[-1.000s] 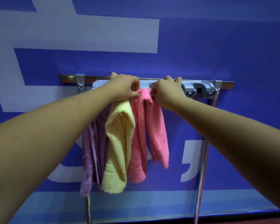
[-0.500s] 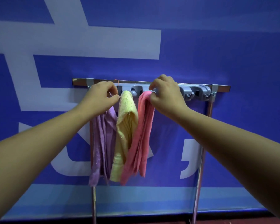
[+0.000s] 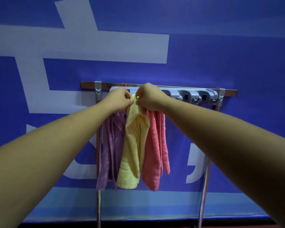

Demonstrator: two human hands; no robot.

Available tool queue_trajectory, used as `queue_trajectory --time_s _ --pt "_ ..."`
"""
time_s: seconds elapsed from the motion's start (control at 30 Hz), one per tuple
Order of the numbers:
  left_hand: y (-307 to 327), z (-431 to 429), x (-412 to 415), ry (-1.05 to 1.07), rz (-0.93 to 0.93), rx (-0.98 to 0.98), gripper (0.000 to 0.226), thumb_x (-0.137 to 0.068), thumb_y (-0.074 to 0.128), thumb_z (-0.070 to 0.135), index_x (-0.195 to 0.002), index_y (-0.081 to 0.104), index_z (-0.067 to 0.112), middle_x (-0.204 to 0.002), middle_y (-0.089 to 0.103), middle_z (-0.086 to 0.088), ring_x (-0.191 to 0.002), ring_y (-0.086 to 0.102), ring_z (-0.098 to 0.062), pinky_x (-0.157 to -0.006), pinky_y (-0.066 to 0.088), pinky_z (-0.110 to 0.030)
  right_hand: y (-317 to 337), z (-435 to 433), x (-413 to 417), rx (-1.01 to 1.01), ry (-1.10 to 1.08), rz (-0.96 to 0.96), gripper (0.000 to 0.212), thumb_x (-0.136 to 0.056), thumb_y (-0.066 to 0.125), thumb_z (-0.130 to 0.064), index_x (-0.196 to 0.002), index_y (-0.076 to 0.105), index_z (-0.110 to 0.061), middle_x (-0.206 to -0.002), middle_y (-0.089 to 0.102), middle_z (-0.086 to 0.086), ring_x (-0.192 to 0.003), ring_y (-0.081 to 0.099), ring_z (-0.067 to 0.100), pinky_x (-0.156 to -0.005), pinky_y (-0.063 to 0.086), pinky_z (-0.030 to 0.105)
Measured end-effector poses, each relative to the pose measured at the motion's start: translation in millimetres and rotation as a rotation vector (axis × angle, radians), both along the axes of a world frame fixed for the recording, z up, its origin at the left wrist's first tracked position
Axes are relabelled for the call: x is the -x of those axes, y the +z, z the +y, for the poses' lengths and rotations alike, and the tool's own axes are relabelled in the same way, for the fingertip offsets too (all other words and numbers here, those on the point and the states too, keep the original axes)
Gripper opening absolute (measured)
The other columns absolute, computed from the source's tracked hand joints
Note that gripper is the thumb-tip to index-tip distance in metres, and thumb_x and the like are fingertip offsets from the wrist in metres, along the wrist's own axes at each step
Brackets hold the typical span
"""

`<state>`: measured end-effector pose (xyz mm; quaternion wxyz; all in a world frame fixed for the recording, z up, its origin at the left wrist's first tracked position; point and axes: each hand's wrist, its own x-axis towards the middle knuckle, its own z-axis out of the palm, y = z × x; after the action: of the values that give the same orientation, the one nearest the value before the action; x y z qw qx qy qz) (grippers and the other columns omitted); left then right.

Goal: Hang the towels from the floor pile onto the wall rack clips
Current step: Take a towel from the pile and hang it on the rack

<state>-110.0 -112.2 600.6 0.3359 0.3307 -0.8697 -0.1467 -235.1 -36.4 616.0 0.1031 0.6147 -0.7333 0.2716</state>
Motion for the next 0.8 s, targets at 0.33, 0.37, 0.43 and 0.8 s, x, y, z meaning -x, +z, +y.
queue_trajectory --time_s 0.33,0.37,0.43,0.8 --pt "22.2 -19.3 9.2 0.093 0.066 0.066 0.01 -0.092 0.064 0.014 -0.091 0.073 0.009 -0.062 0.066 -0.005 -0.042 0.056 -0.004 -0.052 0.044 -0.018 4.7 -23.9 7.9 0.136 -0.041 -0.155 0.015 -0.083 0.056 -0.008 -0.076 0.064 0.002 -0.065 0.054 0.014 -0.059 0.048 0.026 -0.054 0.042 0.032" --pt "28.5 -20.9 10.9 0.103 0.094 0.064 0.01 -0.092 0.064 0.014 -0.09 0.073 0.009 -0.063 0.067 -0.006 -0.045 0.058 -0.007 -0.055 0.047 -0.02 8.6 -26.8 7.5 0.163 -0.059 -0.169 0.013 -0.083 0.055 -0.009 -0.076 0.063 -0.002 -0.064 0.052 0.011 -0.057 0.047 0.026 -0.053 0.042 0.031" --pt "35.8 -25.7 15.3 0.109 0.139 0.031 0.01 -0.092 0.064 0.013 -0.089 0.072 0.009 -0.07 0.071 -0.009 -0.054 0.064 -0.01 -0.068 0.057 -0.025 12.2 -33.1 7.7 0.205 -0.09 -0.173 0.01 -0.083 0.052 -0.008 -0.075 0.057 -0.006 -0.063 0.048 0.008 -0.055 0.046 0.025 -0.048 0.04 0.029" --pt "10.4 -10.3 -11.1 -0.045 0.011 0.071 0.018 -0.083 0.066 0.011 -0.099 0.07 0.015 -0.094 0.071 0.004 -0.08 0.065 -0.006 -0.057 0.047 -0.016 -6.8 -6.2 18.0 0.132 0.075 -0.24 0.023 -0.081 0.05 -0.002 -0.095 0.068 -0.003 -0.079 0.071 0.011 -0.055 0.069 0.02 -0.047 0.056 0.027"
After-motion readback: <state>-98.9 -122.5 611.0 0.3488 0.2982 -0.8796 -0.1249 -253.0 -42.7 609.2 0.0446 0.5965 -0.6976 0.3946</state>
